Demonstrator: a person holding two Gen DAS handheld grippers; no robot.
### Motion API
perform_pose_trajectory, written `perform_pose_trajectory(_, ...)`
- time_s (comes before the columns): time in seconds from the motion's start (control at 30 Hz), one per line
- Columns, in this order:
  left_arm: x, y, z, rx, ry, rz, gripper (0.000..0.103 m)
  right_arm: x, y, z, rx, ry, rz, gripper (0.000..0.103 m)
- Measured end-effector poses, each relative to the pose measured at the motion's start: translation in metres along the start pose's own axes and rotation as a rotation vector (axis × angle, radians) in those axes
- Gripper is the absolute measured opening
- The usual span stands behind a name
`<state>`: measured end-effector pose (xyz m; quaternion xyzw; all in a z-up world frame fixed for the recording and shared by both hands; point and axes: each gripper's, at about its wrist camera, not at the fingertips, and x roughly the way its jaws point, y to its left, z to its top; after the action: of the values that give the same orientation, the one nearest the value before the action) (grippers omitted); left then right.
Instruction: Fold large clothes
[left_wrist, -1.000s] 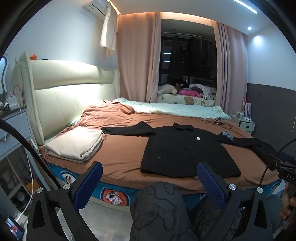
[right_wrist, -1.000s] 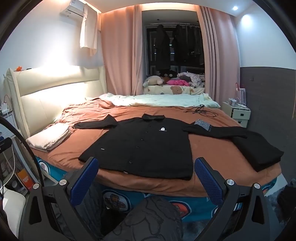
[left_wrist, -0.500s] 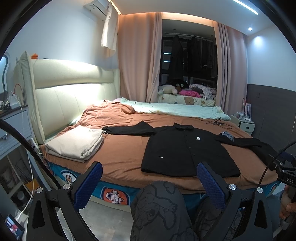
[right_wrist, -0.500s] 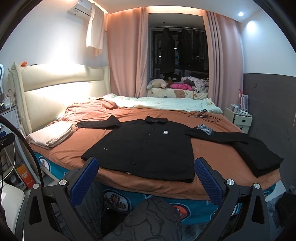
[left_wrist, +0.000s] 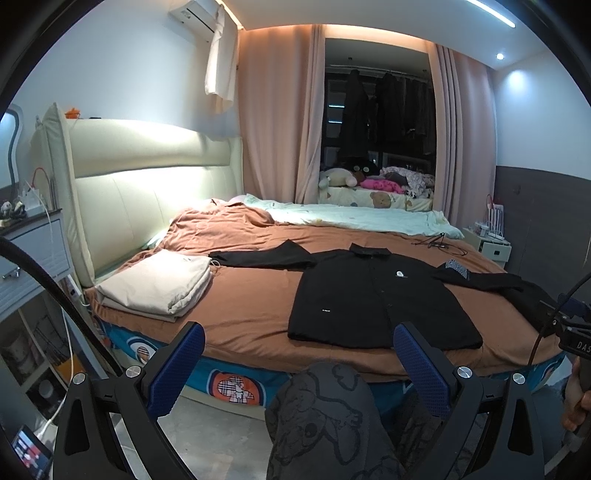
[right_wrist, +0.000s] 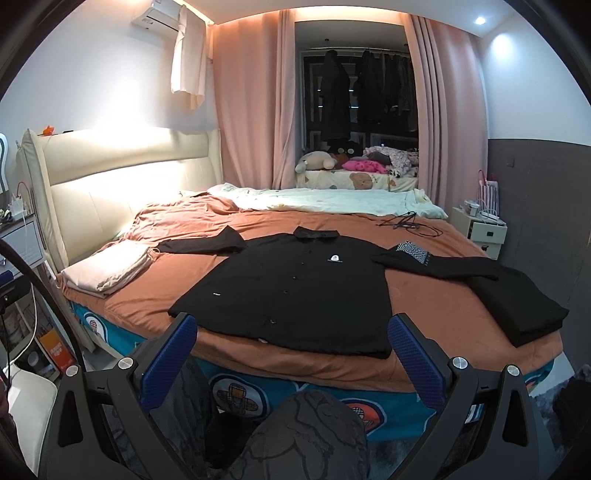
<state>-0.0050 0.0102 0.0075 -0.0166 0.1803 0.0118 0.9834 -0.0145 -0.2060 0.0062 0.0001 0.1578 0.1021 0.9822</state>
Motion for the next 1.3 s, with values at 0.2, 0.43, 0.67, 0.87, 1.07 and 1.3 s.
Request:
perform_pose_trajectory(0.2, 0.001, 0.01, 0.001, -0.017, 0.007, 0.0, 0.103, -0.005, -0.006, 0.002, 0.033, 0.005, 0.039, 0.103)
perform_pose_trajectory(0.43, 0.012, 0.014, 0.003, 0.018, -0.006, 0.023, 0.103, 0.01, -0.018, 0.007, 0.038, 0.019, 0.047, 0.103)
perform_pose_trajectory(0.67, 0.048, 0.016, 0.013, 0.026, 0.013, 0.041, 0.103, 0.051, -0.025, 0.019, 0.067, 0.036, 0.062, 0.103)
perform_pose_trajectory(0.87, 0.092, 0.015, 0.029, 0.076, 0.049, 0.059, 0.103, 0.1, -0.024, 0.037, 0.091, 0.072, 0.071, 0.103)
perform_pose_trajectory(1.07, 0.143, 0.025, 0.048, 0.08, 0.109, 0.055, 0.103, 0.146, -0.025, 0.055, 0.115, 0.1, 0.078, 0.103)
perform_pose_trajectory(1.3, 0.202, 0.047, 0.069, 0.046, 0.132, 0.058, 0.103, 0.209, -0.024, 0.086, 0.162, 0.117, 0.109, 0.103)
